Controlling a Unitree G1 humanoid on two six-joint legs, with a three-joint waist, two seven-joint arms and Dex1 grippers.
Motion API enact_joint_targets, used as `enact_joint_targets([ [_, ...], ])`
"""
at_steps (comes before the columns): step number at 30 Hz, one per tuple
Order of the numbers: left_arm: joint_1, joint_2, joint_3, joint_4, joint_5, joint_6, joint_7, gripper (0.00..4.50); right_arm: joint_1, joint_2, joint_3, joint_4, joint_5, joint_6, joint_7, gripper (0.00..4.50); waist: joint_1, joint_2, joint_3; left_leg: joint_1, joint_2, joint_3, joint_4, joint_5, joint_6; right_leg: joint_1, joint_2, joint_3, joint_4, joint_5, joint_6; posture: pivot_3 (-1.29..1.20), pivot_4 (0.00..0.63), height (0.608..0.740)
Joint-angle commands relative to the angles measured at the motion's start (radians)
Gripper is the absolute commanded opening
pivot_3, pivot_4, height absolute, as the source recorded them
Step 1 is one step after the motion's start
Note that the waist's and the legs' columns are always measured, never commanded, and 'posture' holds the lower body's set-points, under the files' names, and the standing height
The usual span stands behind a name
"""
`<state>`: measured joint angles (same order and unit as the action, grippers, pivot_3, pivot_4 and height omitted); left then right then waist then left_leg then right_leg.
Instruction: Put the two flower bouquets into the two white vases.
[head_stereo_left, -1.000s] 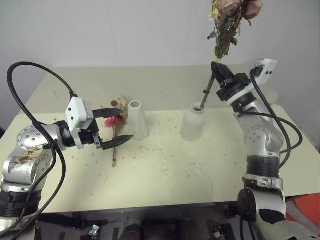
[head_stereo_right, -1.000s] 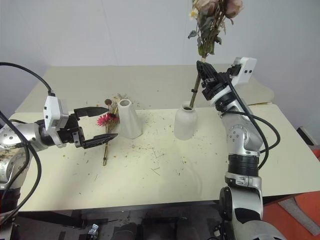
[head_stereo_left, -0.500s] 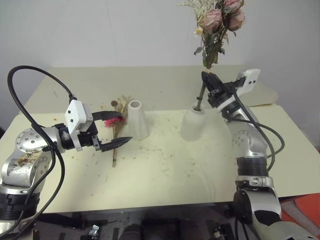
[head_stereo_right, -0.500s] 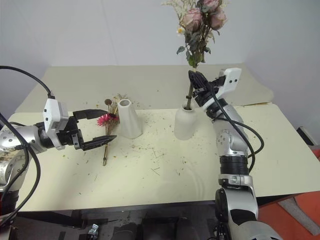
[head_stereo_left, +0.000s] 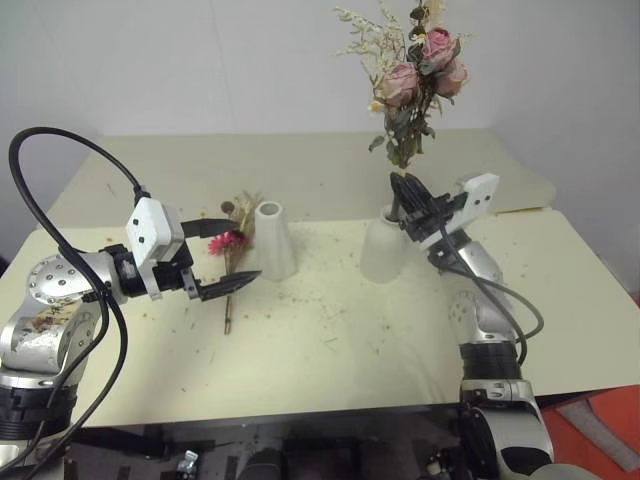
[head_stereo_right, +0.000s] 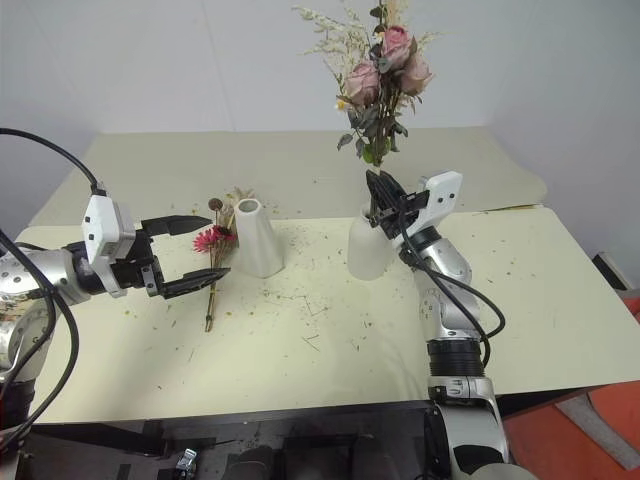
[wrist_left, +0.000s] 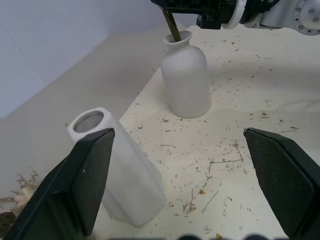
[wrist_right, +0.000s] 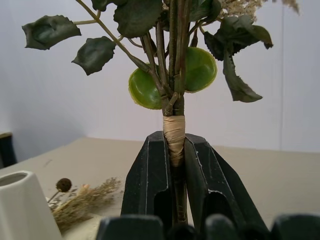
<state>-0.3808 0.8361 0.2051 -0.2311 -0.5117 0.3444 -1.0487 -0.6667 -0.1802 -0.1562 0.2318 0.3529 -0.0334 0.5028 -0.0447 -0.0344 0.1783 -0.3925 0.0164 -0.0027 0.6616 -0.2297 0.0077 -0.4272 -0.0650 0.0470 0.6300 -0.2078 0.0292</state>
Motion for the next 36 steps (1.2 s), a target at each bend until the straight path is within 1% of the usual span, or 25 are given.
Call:
enact_joint_targets([
  [1, -0.03, 0.0, 0.002, 0.001, 0.004, -0.027, 0.003, 4.5, 0.001, 0.005, 0.005, -0.054, -0.013, -0.053, -0.011, 0.22, 0.0, 0.0, 0.0, 0.0, 0.0, 0.0, 0.0, 0.0, 0.0, 0.0, 0.0, 0.0, 0.0, 0.0, 0.0, 0.0, 0.15, 0.74],
  [5, -0.036, 0.001, -0.004, 0.009, 0.01, -0.034, -0.002, 4.5, 0.014, 0.008, 0.005, -0.058, -0.013, -0.057, -0.017, 0.22, -0.001, 0.0, 0.0, 0.0, 0.0, 0.0, 0.0, 0.0, 0.0, 0.0, 0.0, 0.0, 0.0, 0.0, 0.0, 0.0, 0.15, 0.74],
  [7, -0.037, 0.002, -0.004, 0.009, 0.008, -0.035, -0.004, 4.5, 0.019, 0.007, 0.003, -0.059, -0.01, -0.057, -0.016, 0.93, 0.0, 0.0, 0.0, 0.0, 0.0, 0.0, 0.0, 0.0, 0.0, 0.0, 0.0, 0.0, 0.0, 0.0, 0.0, 0.0, 0.15, 0.74],
  [10, -0.037, 0.005, -0.003, 0.009, 0.008, -0.036, -0.006, 4.5, 0.034, 0.004, 0.006, -0.073, 0.002, -0.051, 0.002, 1.85, 0.0, 0.0, 0.0, 0.0, 0.0, 0.0, 0.0, 0.0, 0.0, 0.0, 0.0, 0.0, 0.0, 0.0, 0.0, 0.0, 0.15, 0.74],
  [11, -0.036, 0.007, -0.002, 0.006, 0.011, -0.037, -0.006, 4.5, 0.041, 0.002, 0.009, -0.078, -0.003, -0.052, 0.004, 2.31, 0.0, 0.0, 0.0, 0.0, 0.0, 0.0, 0.0, 0.0, 0.0, 0.0, 0.0, 0.0, 0.0, 0.0, 0.0, 0.0, 0.15, 0.74],
  [12, -0.035, 0.009, -0.002, 0.004, 0.012, -0.038, -0.005, 4.5, 0.046, 0.001, 0.011, -0.083, -0.005, -0.053, 0.006, 2.61, 0.0, 0.0, 0.0, 0.0, 0.0, 0.0, 0.0, 0.0, 0.0, 0.0, 0.0, 0.0, 0.0, 0.0, 0.0, 0.0, 0.15, 0.74],
  [13, -0.033, 0.01, 0.0, 0.0, 0.011, -0.038, -0.005, 4.5, 0.054, 0.002, 0.011, -0.091, -0.003, -0.053, 0.009, 3.06, 0.0, 0.0, 0.0, 0.0, 0.0, 0.0, 0.0, 0.0, 0.0, 0.0, 0.0, 0.0, 0.0, 0.0, 0.0, 0.0, 0.15, 0.74],
  [14, -0.033, 0.011, 0.001, -0.003, 0.01, -0.036, -0.005, 4.5, 0.062, 0.002, 0.012, -0.1, -0.001, -0.054, 0.012, 3.32, 0.0, 0.0, 0.0, 0.0, 0.0, 0.0, 0.0, 0.0, 0.0, 0.0, 0.0, 0.0, 0.0, 0.0, 0.0, 0.0, 0.15, 0.74],
  [15, -0.034, 0.011, 0.001, -0.003, 0.009, -0.036, -0.006, 4.5, 0.068, 0.001, 0.013, -0.105, -0.002, -0.057, 0.014, 3.79, 0.0, 0.0, 0.0, 0.0, 0.0, 0.0, 0.0, 0.0, 0.0, 0.0, 0.0, 0.0, 0.0, 0.0, 0.0, 0.0, 0.15, 0.74],
  [16, -0.033, 0.011, 0.002, -0.003, 0.009, -0.036, -0.005, 4.5, 0.077, 0.0, 0.014, -0.112, -0.004, -0.058, 0.015, 3.98, 0.0, 0.0, 0.0, 0.0, 0.0, 0.0, 0.0, 0.0, 0.0, 0.0, 0.0, 0.0, 0.0, 0.0, 0.0, 0.0, 0.15, 0.74],
  [17, -0.031, 0.012, 0.003, -0.004, 0.009, -0.036, -0.004, 4.5, 0.089, -0.002, 0.012, -0.126, 0.0, -0.053, 0.017, 4.32, 0.0, 0.0, 0.0, 0.0, 0.0, 0.0, 0.0, 0.0, 0.0, 0.0, 0.0, 0.0, 0.0, 0.0, 0.0, 0.0, 0.15, 0.74],
  [18, -0.029, 0.012, 0.003, -0.004, 0.01, -0.036, -0.004, 4.5, 0.1, -0.004, 0.01, -0.139, 0.006, -0.049, 0.021, 4.46, 0.0, 0.0, 0.0, 0.001, 0.0, 0.0, 0.0, 0.0, 0.0, 0.0, 0.0, 0.0, 0.0, 0.0, 0.0, 0.0, 0.15, 0.74],
  [25, -0.005, 0.013, 0.022, -0.021, -0.002, -0.027, 0.003, 4.5, 0.19, -0.055, 0.004, -0.241, 0.046, -0.001, 0.057, 4.46, 0.001, 0.0, 0.0, 0.001, 0.0, 0.0, 0.0, 0.0, 0.0, 0.0, 0.0, 0.0, 0.0, 0.0, 0.0, 0.0, 0.15, 0.74],
  [29, 0.071, 0.021, 0.105, -0.078, -0.053, 0.02, 0.03, 4.5, 0.273, -0.173, -0.004, -0.382, 0.11, 0.093, 0.141, 4.46, 0.001, 0.0, 0.0, 0.0, 0.0, 0.0, -0.001, 0.0, 0.0, 0.0, 0.0, 0.0, -0.001, 0.0, 0.0, 0.0, 0.15, 0.74],
  [30, 0.099, 0.028, 0.126, -0.098, -0.059, 0.048, 0.049, 4.5, 0.286, -0.222, -0.011, -0.418, 0.128, 0.143, 0.156, 4.46, 0.001, 0.0, 0.0, 0.001, 0.0, 0.0, -0.001, 0.0, 0.0, 0.0, 0.0, 0.0, -0.001, 0.0, 0.0, 0.0, 0.15, 0.74],
  [32, 0.151, 0.042, 0.14, -0.144, -0.031, 0.114, 0.119, 4.5, 0.299, -0.322, -0.018, -0.463, 0.112, 0.235, 0.16, 4.46, 0.0, 0.0, 0.0, 0.001, 0.0, 0.0, -0.001, 0.0, 0.0, 0.001, 0.0, 0.001, 0.0, 0.0, 0.0, 0.0, 0.15, 0.74],
  [33, 0.167, 0.046, 0.142, -0.163, -0.02, 0.14, 0.15, 4.5, 0.302, -0.355, -0.02, -0.476, 0.111, 0.268, 0.159, 4.46, 0.001, 0.0, 0.0, 0.002, 0.0, 0.0, -0.001, 0.0, 0.0, 0.001, 0.0, 0.001, 0.0, 0.0, 0.0, 0.0, 0.15, 0.74],
  [34, 0.177, 0.049, 0.136, -0.194, -0.002, 0.198, 0.213, 4.5, 0.305, -0.413, -0.014, -0.492, 0.098, 0.312, 0.171, 4.46, 0.003, 0.0, 0.0, 0.003, 0.0, 0.001, -0.001, 0.0, 0.0, 0.002, 0.0, 0.001, 0.0, -0.001, 0.0, 0.0, 0.15, 0.74],
  [36, 0.186, 0.047, 0.129, -0.241, 0.02, 0.286, 0.311, 4.5, 0.311, -0.488, -0.008, -0.52, 0.101, 0.377, 0.195, 4.46, 0.004, 0.0, 0.0, 0.004, 0.0, 0.0, -0.001, 0.0, 0.0, 0.004, 0.0, 0.0, -0.001, -0.003, 0.005, 0.0, 0.15, 0.74],
])
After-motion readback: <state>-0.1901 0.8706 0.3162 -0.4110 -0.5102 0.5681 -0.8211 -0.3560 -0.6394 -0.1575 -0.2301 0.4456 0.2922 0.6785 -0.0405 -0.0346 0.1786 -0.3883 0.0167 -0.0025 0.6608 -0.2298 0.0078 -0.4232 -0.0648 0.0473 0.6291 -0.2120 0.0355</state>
